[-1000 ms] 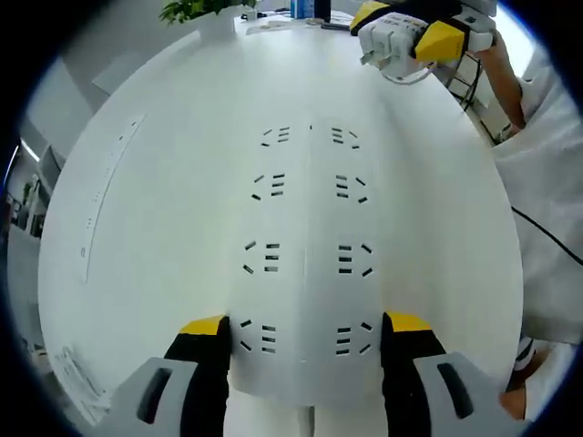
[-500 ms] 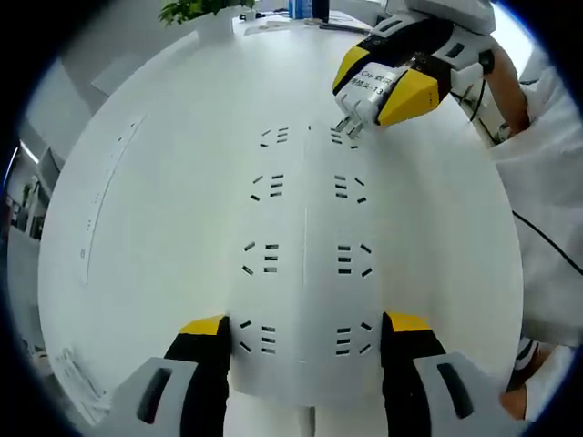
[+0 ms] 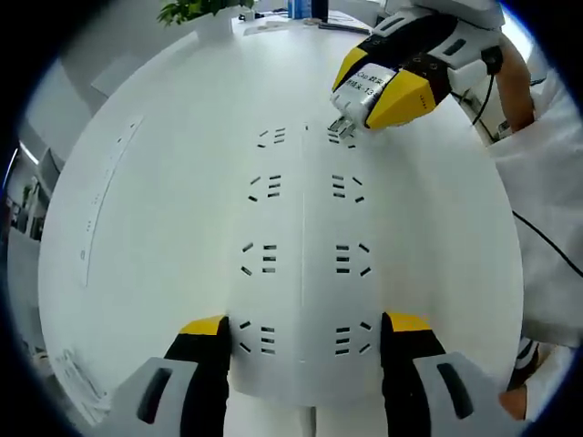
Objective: Straighten the power strip on the desk, plug the charger into it
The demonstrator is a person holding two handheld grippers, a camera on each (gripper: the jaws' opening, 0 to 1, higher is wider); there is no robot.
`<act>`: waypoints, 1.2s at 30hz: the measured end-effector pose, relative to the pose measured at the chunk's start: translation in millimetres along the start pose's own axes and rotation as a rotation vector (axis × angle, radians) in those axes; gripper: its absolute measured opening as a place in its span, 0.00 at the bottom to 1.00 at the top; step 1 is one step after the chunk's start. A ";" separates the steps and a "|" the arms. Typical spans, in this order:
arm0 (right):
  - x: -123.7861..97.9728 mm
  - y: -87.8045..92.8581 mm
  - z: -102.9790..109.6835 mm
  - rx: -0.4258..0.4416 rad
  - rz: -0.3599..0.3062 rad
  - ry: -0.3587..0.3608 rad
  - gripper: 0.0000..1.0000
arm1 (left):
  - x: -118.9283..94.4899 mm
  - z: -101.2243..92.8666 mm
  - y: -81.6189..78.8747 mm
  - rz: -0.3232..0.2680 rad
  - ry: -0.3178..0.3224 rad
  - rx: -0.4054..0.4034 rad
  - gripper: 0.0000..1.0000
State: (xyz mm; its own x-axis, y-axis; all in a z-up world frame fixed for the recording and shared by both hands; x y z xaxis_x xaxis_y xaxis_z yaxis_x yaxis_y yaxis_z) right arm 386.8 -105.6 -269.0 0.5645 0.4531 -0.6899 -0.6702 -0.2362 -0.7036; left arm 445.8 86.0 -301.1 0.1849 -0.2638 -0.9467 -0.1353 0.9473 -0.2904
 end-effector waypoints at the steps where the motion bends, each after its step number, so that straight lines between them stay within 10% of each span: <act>1: 0.5 -0.8 0.4 0.014 0.003 0.010 0.28 | 0.0 -0.2 -0.1 0.000 0.000 0.001 0.68; 15: 12.3 -21.8 4.8 0.058 0.171 0.124 0.28 | -0.9 -1.9 -0.4 0.004 -0.004 0.002 0.67; 36: 26.0 -48.1 -3.4 0.044 0.184 0.147 0.27 | -1.2 0.1 0.4 0.005 -0.001 0.003 0.68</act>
State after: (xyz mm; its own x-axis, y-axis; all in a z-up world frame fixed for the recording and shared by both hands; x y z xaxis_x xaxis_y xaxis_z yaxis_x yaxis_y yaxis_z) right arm 435.3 -85.4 -253.7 0.4925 0.2751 -0.8257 -0.7871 -0.2639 -0.5575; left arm 445.5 86.7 -300.1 0.1851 -0.2587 -0.9480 -0.1337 0.9491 -0.2851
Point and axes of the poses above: the point that each gripper's makers call its tool centre point, and the gripper's own axes: x roughly forward along the fingers, z roughly to its left, y roughly out of its underside, the point moved 8 cm from there along -x, roughly backward along the fingers, and after that the axes turned 9 degrees about -y, right-handed, at the moved point
